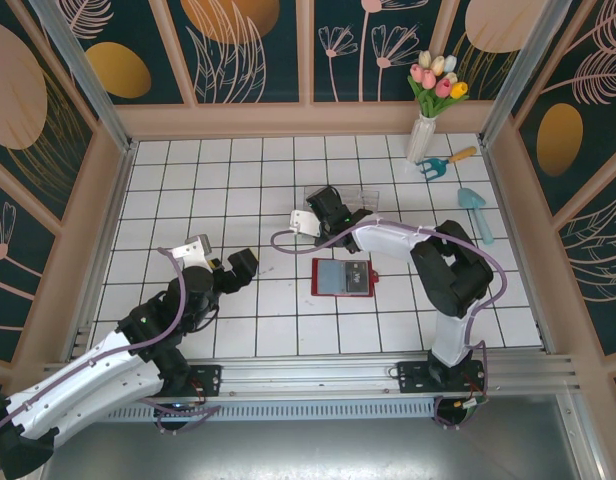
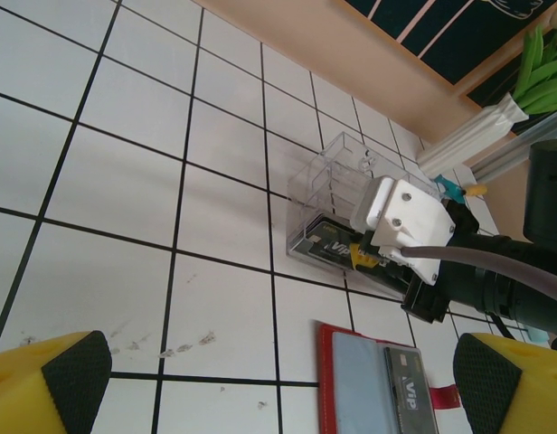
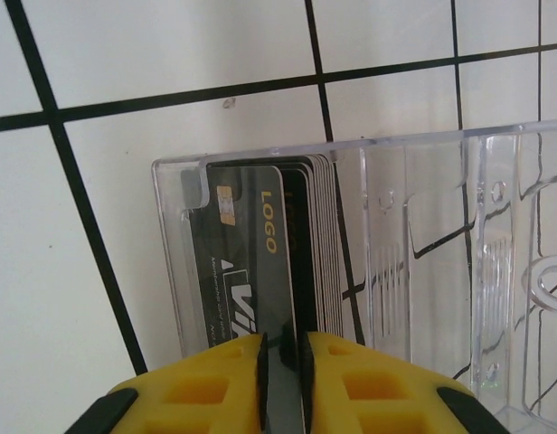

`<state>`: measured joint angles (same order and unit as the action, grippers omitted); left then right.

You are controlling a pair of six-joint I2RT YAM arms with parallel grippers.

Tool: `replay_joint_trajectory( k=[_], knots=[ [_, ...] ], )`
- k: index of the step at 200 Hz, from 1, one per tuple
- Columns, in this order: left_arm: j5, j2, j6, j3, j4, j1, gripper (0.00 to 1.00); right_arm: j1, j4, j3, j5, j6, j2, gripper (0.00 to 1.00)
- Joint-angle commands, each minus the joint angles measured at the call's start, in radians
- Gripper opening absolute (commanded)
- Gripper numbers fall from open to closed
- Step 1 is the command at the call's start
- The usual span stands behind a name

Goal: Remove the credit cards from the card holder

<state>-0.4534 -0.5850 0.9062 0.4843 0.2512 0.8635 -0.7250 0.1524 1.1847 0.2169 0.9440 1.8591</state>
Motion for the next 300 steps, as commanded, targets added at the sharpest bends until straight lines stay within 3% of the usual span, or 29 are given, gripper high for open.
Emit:
replay_joint_trajectory(
  k=[1,38,100,139,185,232,256,265,300],
  knots=[
    [0.003,0.005,0.005,-0.01,-0.001,-0.005,0.99,0.01,-0.013,0.031,0.014,-0.053,-0.006,0.21],
    [0.004,0.002,0.0,-0.011,-0.009,-0.005,0.99,0.01,-0.04,0.012,0.033,-0.083,-0.052,0.23],
    [0.02,-0.005,-0.001,-0.009,-0.012,-0.004,0.99,0.012,-0.081,0.038,0.117,-0.101,-0.002,0.23],
    [0.055,-0.024,-0.024,-0.012,-0.05,-0.004,0.99,0.014,-0.069,0.03,0.048,-0.213,-0.099,0.23],
    [0.163,-0.165,-0.036,0.003,-0.159,-0.006,0.96,0.058,-0.037,-0.051,-0.099,-0.572,-0.327,0.24],
    [0.345,-0.423,0.012,0.037,-0.351,-0.004,0.77,0.132,0.036,-0.239,-0.234,-1.041,-0.559,0.2],
    [0.416,-0.559,0.041,0.08,-0.421,-0.004,0.66,0.138,0.092,-0.345,-0.246,-1.235,-0.637,0.08],
    [0.436,-0.608,0.055,0.096,-0.444,0.0,0.64,0.14,0.108,-0.384,-0.255,-1.298,-0.654,0.0],
    [0.464,-0.796,0.089,0.185,-0.488,0.045,0.51,0.139,0.092,-0.531,-0.312,-1.419,-0.681,0.0]
  ],
)
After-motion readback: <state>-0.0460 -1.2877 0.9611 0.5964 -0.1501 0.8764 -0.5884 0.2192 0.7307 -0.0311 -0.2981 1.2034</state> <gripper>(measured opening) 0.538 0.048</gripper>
